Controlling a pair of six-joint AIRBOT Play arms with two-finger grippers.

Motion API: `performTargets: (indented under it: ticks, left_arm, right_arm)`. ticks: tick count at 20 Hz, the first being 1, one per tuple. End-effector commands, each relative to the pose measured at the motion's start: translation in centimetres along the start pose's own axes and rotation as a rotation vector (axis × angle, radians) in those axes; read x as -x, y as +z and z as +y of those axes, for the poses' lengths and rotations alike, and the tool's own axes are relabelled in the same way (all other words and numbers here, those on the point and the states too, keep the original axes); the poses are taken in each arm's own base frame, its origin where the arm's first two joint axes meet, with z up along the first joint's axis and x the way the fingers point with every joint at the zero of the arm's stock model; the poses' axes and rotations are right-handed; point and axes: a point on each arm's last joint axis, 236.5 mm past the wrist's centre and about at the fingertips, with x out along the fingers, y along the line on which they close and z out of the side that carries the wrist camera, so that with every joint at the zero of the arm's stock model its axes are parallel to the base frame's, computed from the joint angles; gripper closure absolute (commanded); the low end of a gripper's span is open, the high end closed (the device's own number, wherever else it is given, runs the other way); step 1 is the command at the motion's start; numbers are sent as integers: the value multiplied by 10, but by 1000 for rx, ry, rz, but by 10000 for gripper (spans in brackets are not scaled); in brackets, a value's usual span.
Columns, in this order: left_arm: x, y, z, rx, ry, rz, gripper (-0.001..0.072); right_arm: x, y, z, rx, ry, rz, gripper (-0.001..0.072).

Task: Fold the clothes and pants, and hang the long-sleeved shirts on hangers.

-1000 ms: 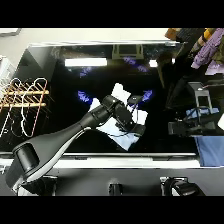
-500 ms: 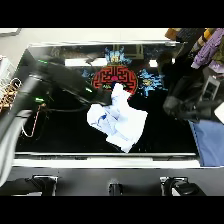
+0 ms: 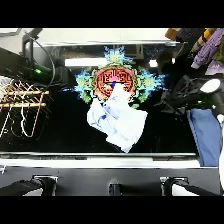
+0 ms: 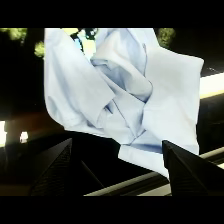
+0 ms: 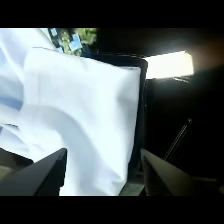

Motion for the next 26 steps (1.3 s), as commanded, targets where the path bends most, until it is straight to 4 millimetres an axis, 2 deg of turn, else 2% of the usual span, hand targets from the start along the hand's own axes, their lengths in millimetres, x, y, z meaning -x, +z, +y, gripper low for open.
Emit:
performTargets:
  ticks: [1,3,8,12,13,15,16,17,18,20,21,23,26]
  left_arm:
    - [6,4,10,19,13,-16,47]
    - [6,6,15,18,35,-23,47]
    - [3,7,21,20,55,-22,47]
    - [7,12,44,36,125,-38,48]
    - [9,12,52,52,136,-35,48]
    - [16,17,69,62,159,-48,70]
    - [19,19,79,66,171,-54,130]
    - [21,21,91,69,185,-60,131]
    - [19,23,106,86,199,-64,131]
    - [0,23,132,153,200,-70,128]
    - [-20,23,140,200,159,-76,127]
    - [-72,11,139,256,17,-51,127]
    - [-150,-26,146,318,-103,39,127]
  right_arm:
    - [-48,5,-14,16,84,100,182]
    - [-67,4,-20,-5,107,140,184]
    - [-94,1,-20,-5,132,177,185]
    - [-124,-10,-16,26,79,208,185]
    - [-129,-10,-14,32,70,201,213]
    - [-131,-6,-12,40,69,180,485]
    - [-129,-5,-12,41,69,175,601]
    - [-126,-3,-11,44,70,168,667]
    - [-122,-2,-9,55,68,157,674]
    - [-111,0,0,74,75,135,674]
    - [-105,0,4,84,80,129,674]
    - [-95,-5,10,101,89,137,674]
    - [-85,-16,17,101,98,169,674]
